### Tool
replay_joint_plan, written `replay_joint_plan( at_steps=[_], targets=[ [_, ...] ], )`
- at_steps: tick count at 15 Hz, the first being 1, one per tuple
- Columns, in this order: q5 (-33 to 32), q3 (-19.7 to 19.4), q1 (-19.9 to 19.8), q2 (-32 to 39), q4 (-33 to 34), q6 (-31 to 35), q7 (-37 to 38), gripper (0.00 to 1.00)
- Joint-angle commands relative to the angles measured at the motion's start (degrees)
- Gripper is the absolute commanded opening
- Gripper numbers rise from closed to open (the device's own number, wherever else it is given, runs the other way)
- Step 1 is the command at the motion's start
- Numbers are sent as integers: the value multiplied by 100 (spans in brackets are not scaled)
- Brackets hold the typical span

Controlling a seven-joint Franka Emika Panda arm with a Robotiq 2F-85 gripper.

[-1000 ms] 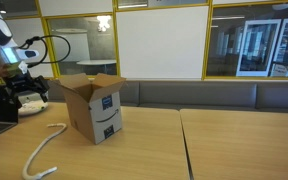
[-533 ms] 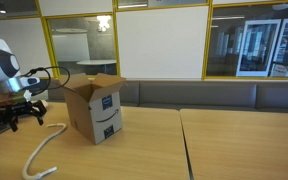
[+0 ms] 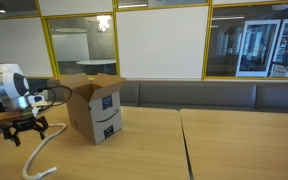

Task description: Put the objects on the table into the box.

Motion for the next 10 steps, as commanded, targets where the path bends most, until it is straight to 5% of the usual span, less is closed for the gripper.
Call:
replay_joint_plan(
  at_steps=[1, 10],
  targets=[
    [127, -195, 132, 428, 494, -238, -141, 100],
    [445, -190, 191, 698, 187, -48, 31, 100]
  ],
)
